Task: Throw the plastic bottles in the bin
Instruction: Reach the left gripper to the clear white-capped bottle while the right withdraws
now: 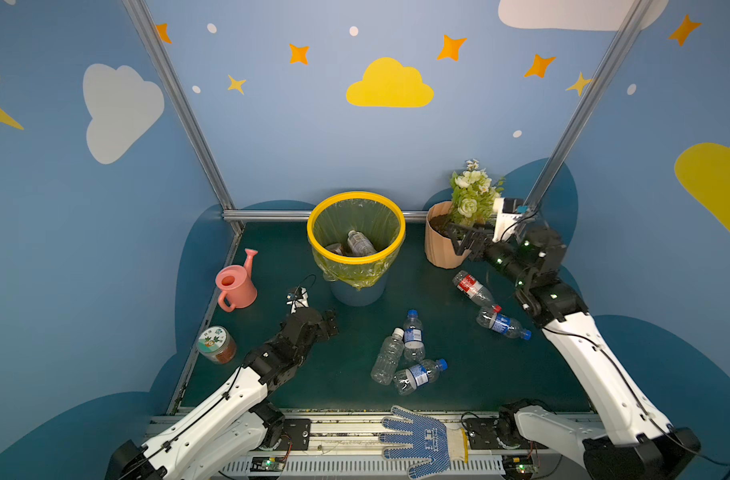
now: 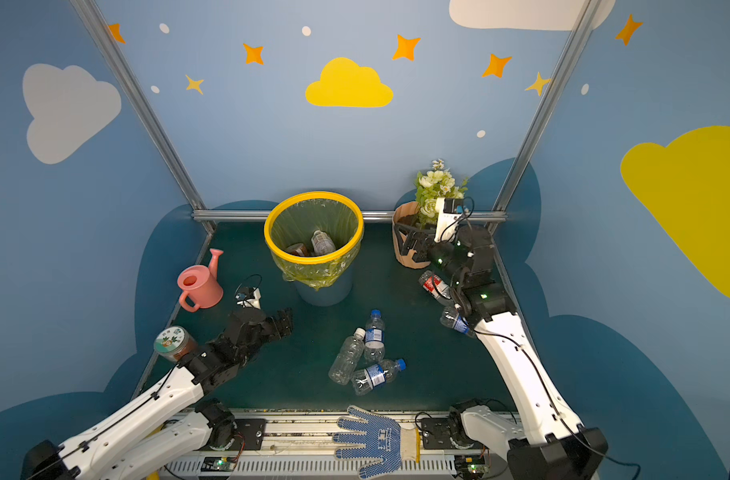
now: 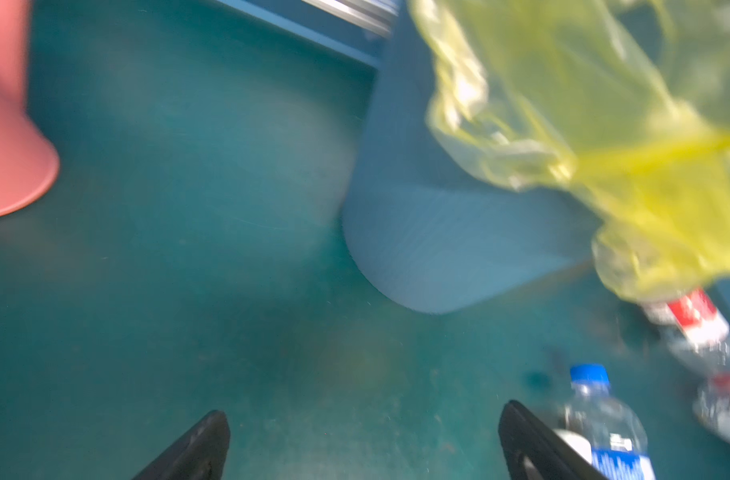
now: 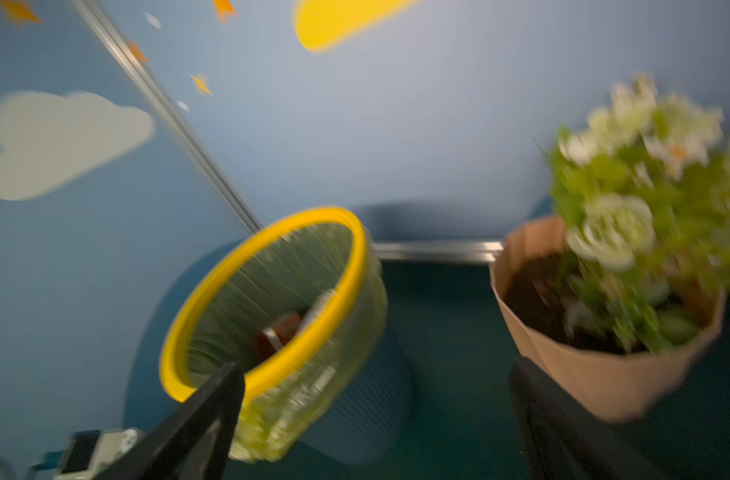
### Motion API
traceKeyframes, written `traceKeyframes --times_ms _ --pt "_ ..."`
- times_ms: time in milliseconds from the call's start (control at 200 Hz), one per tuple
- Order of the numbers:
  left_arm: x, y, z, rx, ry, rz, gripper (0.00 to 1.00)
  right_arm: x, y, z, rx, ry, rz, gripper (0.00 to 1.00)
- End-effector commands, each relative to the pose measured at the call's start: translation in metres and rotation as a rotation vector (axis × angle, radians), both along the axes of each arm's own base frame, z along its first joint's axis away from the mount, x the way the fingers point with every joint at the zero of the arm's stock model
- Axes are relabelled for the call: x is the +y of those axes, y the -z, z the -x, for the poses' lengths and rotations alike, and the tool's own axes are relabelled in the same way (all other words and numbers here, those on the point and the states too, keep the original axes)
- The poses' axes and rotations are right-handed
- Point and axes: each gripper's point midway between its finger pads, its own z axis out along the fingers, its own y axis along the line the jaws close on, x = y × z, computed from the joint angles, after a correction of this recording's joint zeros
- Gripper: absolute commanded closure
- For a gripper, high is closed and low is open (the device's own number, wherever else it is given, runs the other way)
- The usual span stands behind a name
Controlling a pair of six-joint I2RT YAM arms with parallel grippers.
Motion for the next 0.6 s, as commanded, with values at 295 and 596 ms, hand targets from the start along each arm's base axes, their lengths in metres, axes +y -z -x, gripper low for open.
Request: traceKeyframes --times_ms 295,596 --pt "-0.099 0.016 0.019 0.157 0.373 -0.228 0.0 -0.05 0.161 0.039 0.358 0.192 0.008 0.03" --pt "-0.15 0.04 0.05 0.324 0.574 -0.336 0.0 -0.067 0.189 0.055 0.405 0.259 -0.008 0.03"
